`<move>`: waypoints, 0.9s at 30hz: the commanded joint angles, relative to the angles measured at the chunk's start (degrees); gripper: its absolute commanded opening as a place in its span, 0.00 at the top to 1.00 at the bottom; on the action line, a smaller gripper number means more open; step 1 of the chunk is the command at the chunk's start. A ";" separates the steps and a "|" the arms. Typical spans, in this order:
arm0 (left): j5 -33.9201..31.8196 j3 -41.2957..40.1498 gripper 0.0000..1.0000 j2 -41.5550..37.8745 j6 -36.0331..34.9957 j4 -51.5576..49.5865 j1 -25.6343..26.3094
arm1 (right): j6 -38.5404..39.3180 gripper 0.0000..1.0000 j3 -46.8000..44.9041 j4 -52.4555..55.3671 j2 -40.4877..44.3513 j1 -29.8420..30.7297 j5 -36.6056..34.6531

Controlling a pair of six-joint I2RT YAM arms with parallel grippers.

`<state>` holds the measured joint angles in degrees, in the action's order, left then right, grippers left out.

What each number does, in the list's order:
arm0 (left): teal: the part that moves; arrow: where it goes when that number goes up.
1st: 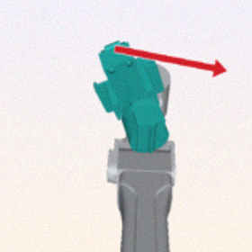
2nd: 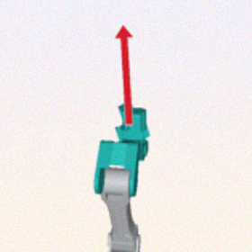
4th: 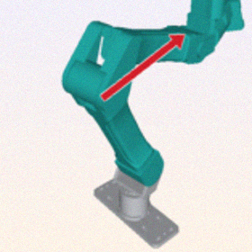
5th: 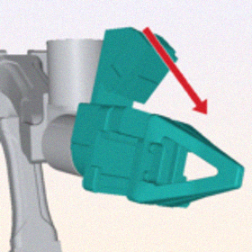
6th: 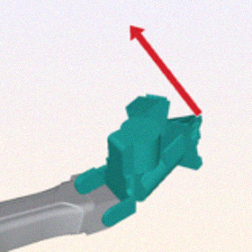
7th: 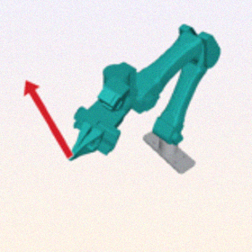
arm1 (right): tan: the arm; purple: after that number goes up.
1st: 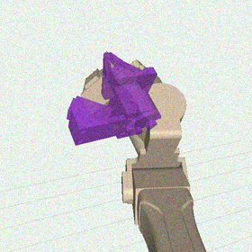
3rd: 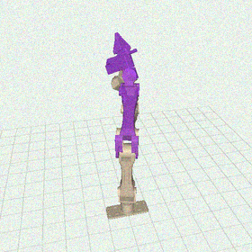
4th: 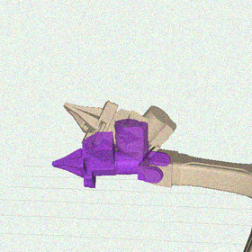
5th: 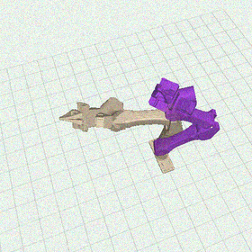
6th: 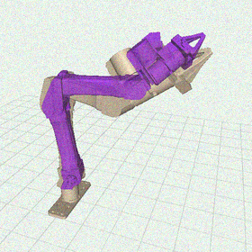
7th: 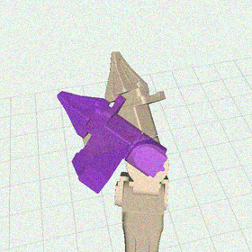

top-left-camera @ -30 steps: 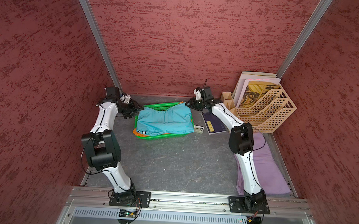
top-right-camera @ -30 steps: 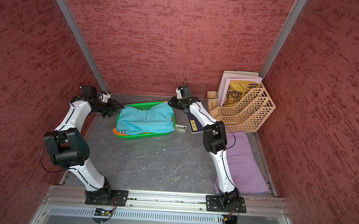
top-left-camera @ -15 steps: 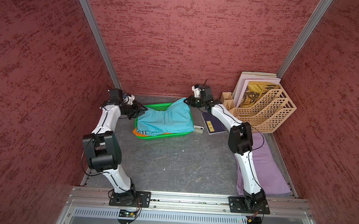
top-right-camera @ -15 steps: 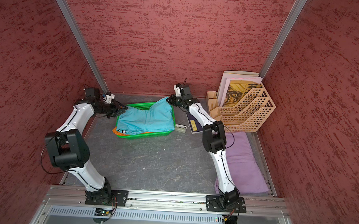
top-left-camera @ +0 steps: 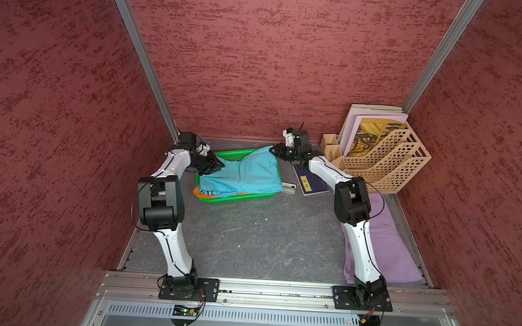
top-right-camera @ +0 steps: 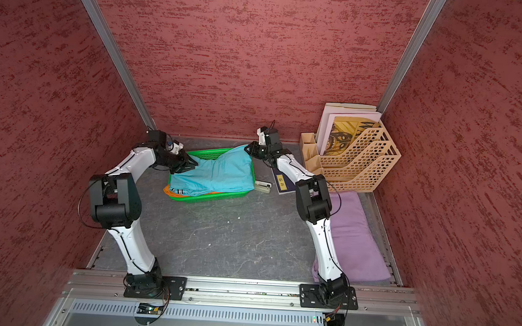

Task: Put the folded long pants in the basket
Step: Place the long pant in the basket, then move the long pant to the center of the board.

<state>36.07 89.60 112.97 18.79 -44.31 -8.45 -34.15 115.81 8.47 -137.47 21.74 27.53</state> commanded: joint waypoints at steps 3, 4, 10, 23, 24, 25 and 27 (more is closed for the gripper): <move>-14.32 -0.94 0.74 -2.63 2.43 -1.71 -2.12 | 1.70 0.60 -3.70 -0.49 9.56 -1.86 -5.11; -15.89 -1.42 0.74 -3.76 2.97 -1.72 -2.71 | 2.19 0.56 -4.65 0.18 11.00 -2.03 -5.73; -13.12 -6.41 0.53 -18.39 3.64 4.54 -4.21 | 6.35 0.36 -11.92 12.88 24.88 -3.06 -12.59; -1.35 -24.85 0.41 -38.92 1.72 11.20 28.83 | 6.48 0.38 -57.62 30.60 59.53 -13.48 -36.29; -2.05 -26.11 0.41 -38.56 2.29 12.27 31.58 | 6.36 0.38 -59.55 30.11 60.08 -14.42 -36.56; -2.84 -27.56 0.41 -37.76 2.82 13.72 34.43 | 6.31 0.38 -61.68 29.12 60.27 -15.26 -37.21; -4.65 -28.16 0.41 -35.23 2.76 14.17 39.76 | 5.57 0.37 -63.98 27.48 59.02 -16.89 -37.31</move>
<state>33.67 62.50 75.66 21.30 -32.93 26.83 -27.99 53.47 36.34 -78.56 6.04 -6.04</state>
